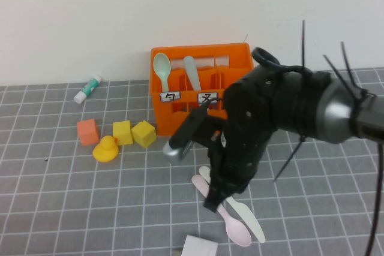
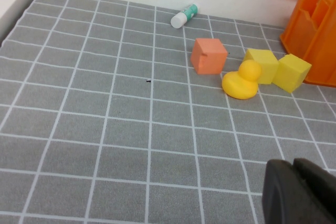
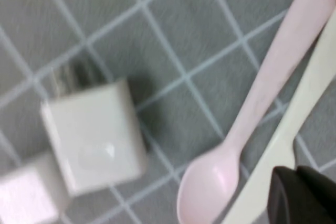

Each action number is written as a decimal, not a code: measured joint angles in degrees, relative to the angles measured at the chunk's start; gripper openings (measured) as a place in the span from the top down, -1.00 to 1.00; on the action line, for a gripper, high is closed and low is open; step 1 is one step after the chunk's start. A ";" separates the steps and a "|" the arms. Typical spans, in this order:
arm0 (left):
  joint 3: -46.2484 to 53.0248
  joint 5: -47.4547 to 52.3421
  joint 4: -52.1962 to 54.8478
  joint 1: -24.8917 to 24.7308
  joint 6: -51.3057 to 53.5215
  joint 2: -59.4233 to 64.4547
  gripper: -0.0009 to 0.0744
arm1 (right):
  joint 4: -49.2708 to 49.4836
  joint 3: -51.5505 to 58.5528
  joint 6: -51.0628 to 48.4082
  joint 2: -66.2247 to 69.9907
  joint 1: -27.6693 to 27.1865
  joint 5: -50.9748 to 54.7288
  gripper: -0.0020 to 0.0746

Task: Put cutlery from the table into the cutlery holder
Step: Pick up the spoon

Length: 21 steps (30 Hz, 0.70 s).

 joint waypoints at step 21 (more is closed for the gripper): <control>0.00 0.00 0.00 0.00 -0.22 0.00 0.98 | 1.19 -4.00 12.32 9.71 0.12 -4.39 -0.04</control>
